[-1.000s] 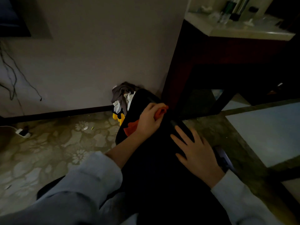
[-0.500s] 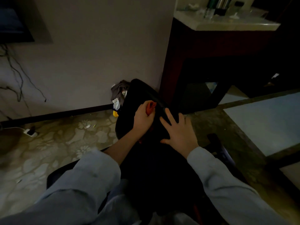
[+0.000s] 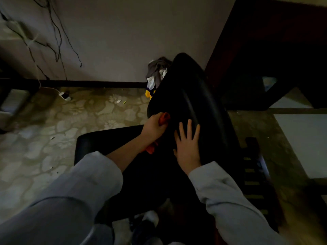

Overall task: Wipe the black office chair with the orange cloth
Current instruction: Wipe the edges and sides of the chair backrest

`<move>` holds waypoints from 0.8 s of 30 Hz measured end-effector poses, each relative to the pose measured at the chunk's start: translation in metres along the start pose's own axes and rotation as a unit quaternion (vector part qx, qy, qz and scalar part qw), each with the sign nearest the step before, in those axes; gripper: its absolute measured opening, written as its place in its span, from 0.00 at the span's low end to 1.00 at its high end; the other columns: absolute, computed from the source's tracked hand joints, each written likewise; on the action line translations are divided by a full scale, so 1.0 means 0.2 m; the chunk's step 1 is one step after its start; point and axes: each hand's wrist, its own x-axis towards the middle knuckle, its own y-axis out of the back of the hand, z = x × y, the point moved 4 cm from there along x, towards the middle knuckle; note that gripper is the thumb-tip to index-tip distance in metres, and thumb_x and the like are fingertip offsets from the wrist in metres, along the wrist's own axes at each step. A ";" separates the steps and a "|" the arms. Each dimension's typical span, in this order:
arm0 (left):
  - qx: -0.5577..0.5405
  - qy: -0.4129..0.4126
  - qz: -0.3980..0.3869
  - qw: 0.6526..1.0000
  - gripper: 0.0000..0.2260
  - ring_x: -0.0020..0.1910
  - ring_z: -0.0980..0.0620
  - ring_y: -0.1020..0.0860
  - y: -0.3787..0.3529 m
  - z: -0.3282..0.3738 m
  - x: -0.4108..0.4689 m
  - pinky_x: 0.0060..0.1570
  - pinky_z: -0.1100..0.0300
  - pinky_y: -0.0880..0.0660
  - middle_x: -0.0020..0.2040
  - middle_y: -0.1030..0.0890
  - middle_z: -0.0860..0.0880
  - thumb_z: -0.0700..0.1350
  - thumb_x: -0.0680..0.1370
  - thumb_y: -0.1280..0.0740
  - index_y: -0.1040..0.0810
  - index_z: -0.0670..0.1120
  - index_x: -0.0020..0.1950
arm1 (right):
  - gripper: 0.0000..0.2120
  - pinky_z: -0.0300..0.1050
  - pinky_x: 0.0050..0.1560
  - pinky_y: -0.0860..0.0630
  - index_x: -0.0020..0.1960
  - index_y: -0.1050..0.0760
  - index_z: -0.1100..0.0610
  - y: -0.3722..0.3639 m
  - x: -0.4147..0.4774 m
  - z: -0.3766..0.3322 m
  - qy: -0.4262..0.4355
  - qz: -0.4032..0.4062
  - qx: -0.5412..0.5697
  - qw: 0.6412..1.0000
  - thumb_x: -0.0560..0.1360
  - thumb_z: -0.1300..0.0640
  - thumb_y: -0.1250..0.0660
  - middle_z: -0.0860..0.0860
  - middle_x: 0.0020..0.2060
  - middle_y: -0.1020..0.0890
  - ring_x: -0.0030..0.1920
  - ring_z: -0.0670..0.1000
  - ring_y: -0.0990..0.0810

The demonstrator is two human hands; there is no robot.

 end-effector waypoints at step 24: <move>-0.023 0.048 0.014 0.998 0.07 0.40 0.48 0.20 0.82 -0.43 0.03 0.40 0.54 0.23 0.40 0.21 0.49 0.43 0.77 0.35 0.26 0.46 0.54 | 0.38 0.64 0.72 0.61 0.77 0.64 0.50 0.26 0.56 -0.17 -0.119 -0.127 0.104 0.979 0.78 0.47 0.41 0.55 0.74 0.68 0.74 0.62 0.66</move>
